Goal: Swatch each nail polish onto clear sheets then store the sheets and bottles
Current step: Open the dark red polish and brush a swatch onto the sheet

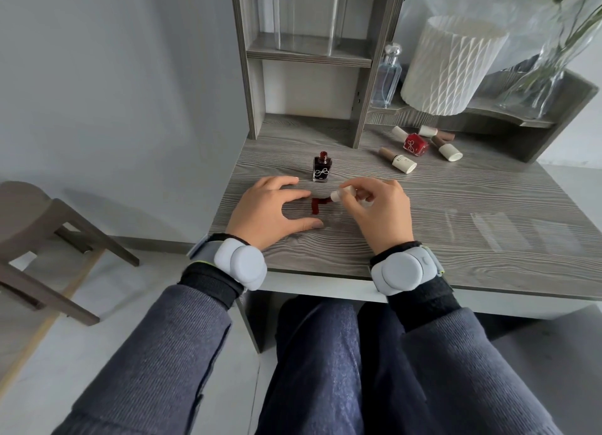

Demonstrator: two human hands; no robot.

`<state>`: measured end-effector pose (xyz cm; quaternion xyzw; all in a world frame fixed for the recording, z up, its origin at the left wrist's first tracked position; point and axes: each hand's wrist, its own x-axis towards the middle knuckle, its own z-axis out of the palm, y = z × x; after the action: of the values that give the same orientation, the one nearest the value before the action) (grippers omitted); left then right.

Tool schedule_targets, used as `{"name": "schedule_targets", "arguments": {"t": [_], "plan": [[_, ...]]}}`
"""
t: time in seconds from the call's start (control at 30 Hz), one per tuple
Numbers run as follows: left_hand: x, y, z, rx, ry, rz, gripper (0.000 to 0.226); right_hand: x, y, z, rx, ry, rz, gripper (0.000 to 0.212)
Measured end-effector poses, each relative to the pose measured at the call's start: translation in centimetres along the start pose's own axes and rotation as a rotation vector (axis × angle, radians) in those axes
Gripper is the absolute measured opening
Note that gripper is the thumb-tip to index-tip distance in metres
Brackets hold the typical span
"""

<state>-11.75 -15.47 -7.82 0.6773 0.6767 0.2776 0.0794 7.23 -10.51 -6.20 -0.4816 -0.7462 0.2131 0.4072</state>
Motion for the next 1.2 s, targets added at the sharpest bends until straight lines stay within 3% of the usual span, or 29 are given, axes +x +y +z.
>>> {"name": "schedule_targets", "arguments": {"t": [0.1,0.23,0.37,0.5,0.67,0.93,1.1,1.2], "plan": [[-0.01,-0.03,0.03,0.001,0.002,0.000,0.080,-0.09,0.06,-0.02,-0.002,0.039,0.028,0.028],[0.02,-0.07,0.00,-0.004,0.001,0.003,0.078,-0.06,-0.06,-0.10,0.034,0.084,0.041,0.010],[0.05,0.01,-0.06,-0.008,-0.002,0.001,0.080,-0.07,-0.30,-0.10,0.033,0.006,0.004,0.010],[0.01,0.06,-0.03,-0.006,-0.001,-0.002,0.082,0.02,-0.05,0.18,-0.014,-0.015,0.003,0.035],[-0.07,0.11,-0.04,-0.010,-0.001,-0.013,0.082,0.23,0.19,0.12,0.050,0.055,0.022,0.040],[0.02,0.04,-0.05,-0.005,-0.004,-0.005,0.081,0.01,-0.10,0.41,0.004,-0.054,-0.053,0.033],[-0.01,0.11,-0.10,-0.001,-0.009,-0.007,0.080,-0.03,0.29,0.36,-0.028,-0.009,-0.025,0.009],[0.00,0.10,-0.11,0.003,-0.013,-0.011,0.080,-0.02,0.22,0.23,-0.031,0.039,-0.001,0.011]]}}
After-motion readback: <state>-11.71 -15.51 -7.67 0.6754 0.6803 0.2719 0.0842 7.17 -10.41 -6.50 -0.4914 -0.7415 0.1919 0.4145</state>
